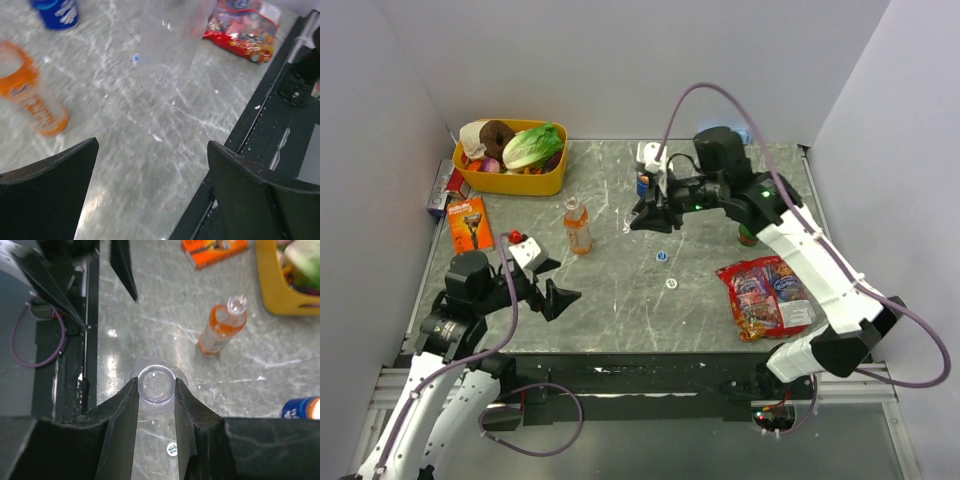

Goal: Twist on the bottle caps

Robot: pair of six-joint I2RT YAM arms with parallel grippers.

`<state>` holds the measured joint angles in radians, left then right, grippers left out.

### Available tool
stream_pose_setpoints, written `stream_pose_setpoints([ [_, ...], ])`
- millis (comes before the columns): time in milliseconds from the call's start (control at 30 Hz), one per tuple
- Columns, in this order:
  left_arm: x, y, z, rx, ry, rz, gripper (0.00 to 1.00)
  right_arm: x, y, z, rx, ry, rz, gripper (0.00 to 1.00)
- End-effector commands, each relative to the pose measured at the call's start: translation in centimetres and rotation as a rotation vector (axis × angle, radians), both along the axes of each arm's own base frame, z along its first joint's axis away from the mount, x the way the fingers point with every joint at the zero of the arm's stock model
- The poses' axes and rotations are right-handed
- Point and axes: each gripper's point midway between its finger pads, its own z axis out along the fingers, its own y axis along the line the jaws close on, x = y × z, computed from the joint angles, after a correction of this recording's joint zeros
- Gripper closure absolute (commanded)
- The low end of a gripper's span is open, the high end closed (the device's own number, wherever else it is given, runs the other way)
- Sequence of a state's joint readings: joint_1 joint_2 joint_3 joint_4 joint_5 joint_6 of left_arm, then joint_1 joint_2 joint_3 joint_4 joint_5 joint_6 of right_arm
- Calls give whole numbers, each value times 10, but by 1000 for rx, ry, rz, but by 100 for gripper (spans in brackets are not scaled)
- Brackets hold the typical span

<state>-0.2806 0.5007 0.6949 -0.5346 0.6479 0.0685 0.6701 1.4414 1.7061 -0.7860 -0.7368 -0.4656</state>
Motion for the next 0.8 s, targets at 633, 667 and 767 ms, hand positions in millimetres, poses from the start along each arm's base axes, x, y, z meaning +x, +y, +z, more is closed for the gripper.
stream_pose_setpoints([
  [633, 41, -101, 6, -248, -95, -123, 4, -25, 11, 53, 127, 106, 50, 100],
  [667, 43, -103, 10, -264, -106, -125, 4, -26, 12, 52, 127, 111, 53, 100],
  [767, 44, -112, 12, -276, -106, -154, 4, -27, 15, 51, 134, 126, 59, 100],
])
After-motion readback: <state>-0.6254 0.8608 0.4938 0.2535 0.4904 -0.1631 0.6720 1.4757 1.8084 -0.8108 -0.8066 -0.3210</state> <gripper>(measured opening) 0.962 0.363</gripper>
